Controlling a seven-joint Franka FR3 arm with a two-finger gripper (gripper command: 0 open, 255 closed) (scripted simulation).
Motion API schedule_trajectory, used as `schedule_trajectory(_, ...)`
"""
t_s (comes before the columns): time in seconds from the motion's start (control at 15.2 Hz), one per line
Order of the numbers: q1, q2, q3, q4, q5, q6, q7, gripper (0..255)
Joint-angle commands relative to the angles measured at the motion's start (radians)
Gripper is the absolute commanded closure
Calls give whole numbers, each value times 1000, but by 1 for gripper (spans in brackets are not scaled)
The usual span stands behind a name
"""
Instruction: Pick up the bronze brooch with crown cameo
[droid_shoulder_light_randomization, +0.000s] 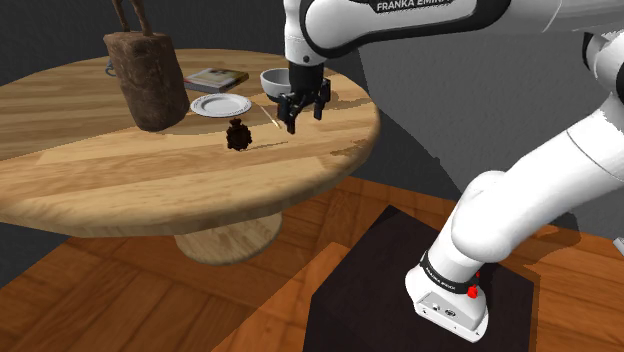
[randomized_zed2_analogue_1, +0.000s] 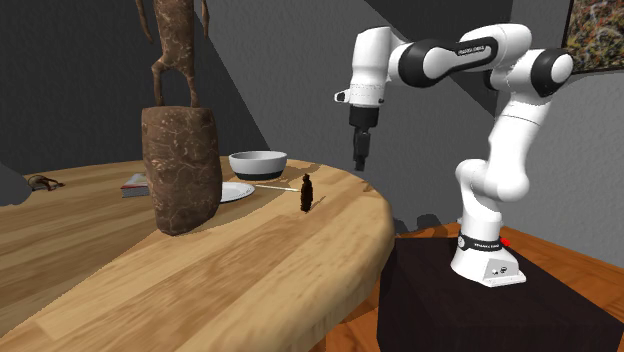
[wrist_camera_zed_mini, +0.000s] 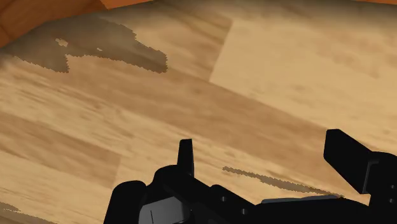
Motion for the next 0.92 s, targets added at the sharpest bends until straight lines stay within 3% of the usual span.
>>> schedule_trajectory(0.0,-2,60,23,56,-8,12,47,0)
schedule_trajectory(0.4,5,275,92,279,-68,15,200,0)
schedule_trajectory(0.79,45,506,131,557,-162,-31,337,0)
schedule_trajectory(0.86,46,505,129,542,-162,-17,339,0)
